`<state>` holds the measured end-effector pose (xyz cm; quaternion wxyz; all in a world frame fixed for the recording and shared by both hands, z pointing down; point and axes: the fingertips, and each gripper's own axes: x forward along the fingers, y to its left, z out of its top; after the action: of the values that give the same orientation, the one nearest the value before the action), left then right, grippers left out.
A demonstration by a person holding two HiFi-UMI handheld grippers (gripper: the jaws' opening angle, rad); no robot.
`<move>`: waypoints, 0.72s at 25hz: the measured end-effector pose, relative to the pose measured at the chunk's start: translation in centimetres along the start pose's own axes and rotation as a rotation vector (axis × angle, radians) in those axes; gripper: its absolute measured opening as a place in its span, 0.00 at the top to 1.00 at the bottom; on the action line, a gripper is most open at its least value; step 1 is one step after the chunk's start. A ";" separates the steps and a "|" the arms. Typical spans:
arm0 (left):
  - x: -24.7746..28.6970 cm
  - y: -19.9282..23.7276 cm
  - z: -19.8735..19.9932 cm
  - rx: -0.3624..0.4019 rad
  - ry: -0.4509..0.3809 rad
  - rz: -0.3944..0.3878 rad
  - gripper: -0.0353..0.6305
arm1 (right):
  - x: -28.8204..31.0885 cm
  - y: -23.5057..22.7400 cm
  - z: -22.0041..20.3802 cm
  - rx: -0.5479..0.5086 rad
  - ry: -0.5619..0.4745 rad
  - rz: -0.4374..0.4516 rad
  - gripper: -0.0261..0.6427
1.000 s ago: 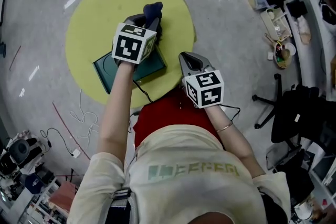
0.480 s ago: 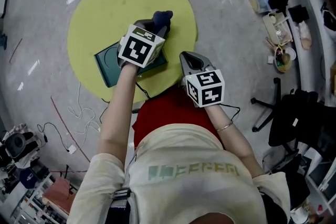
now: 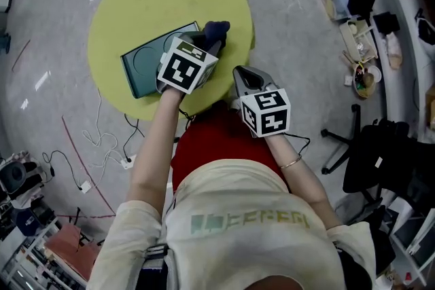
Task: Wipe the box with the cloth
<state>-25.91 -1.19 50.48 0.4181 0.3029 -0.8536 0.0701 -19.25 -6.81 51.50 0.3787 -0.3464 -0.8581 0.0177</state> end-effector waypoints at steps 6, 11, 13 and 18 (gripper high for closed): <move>-0.9 -2.9 -1.4 -0.017 -0.014 -0.002 0.85 | -1.4 0.9 -1.2 -0.026 -0.001 0.018 0.90; -1.6 -5.1 -2.4 -0.023 -0.018 0.002 0.85 | -2.8 1.1 -2.0 -0.048 -0.003 0.025 0.90; -1.9 -5.8 -2.8 -0.028 -0.018 0.005 0.85 | -3.4 1.2 -2.4 -0.054 -0.005 0.027 0.90; -2.5 -7.6 -3.8 -0.066 -0.027 0.003 0.85 | -4.5 1.1 -3.0 -0.066 -0.005 0.038 0.90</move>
<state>-17.81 -4.78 49.98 0.4160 0.2886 -0.8615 0.0383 -14.48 -9.38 50.44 0.3644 -0.3748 -0.8525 -0.0026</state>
